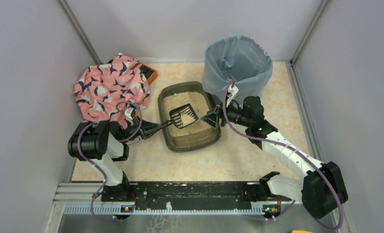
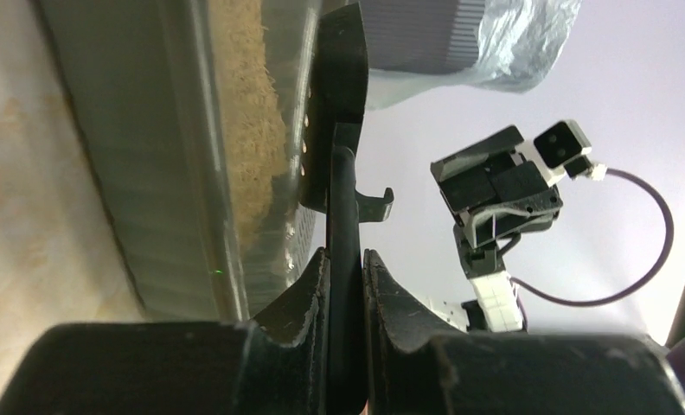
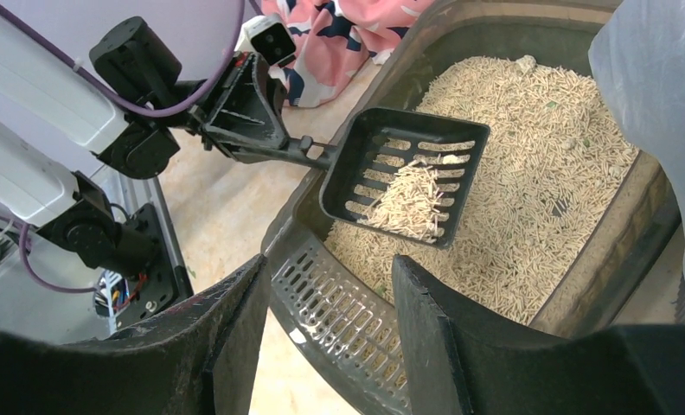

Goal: Clean the litter box

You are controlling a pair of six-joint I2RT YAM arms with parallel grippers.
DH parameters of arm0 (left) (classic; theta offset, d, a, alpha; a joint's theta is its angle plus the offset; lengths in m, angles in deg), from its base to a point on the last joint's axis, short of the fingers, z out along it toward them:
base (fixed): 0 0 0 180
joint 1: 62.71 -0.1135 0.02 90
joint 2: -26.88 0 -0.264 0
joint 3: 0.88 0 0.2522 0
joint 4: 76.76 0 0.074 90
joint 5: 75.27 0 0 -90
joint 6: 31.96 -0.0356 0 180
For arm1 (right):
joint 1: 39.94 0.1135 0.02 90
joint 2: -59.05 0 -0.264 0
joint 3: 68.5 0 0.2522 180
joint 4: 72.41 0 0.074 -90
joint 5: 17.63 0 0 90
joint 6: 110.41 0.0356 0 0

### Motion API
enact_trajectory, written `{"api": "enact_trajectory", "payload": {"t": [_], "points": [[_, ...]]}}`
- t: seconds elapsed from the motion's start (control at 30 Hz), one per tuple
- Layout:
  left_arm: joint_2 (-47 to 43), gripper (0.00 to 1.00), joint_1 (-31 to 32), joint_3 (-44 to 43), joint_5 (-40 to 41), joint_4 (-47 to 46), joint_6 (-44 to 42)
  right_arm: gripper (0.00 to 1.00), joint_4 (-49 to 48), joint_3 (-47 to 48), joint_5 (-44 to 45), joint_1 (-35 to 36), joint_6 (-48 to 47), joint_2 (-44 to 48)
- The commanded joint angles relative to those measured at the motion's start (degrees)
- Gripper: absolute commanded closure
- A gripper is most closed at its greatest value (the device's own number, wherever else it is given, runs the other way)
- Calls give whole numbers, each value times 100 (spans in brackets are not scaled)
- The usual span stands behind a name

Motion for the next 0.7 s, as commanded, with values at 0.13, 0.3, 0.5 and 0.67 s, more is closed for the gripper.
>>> {"api": "enact_trajectory", "payload": {"t": [0.13,0.3,0.5,0.67], "points": [[116,100,-75,85,135,-444,-148,46,-362,20,-56,-48,35,-19],[-346,100,-41,127,189,269,-534,46,-345,27,-50,-48,32,-18],[-1070,100,434,244,522,1270,-990,46,-418,50,-124,-48,60,-110],[-1311,100,329,113,469,1813,-1230,46,-429,40,-127,-48,68,-87]]}}
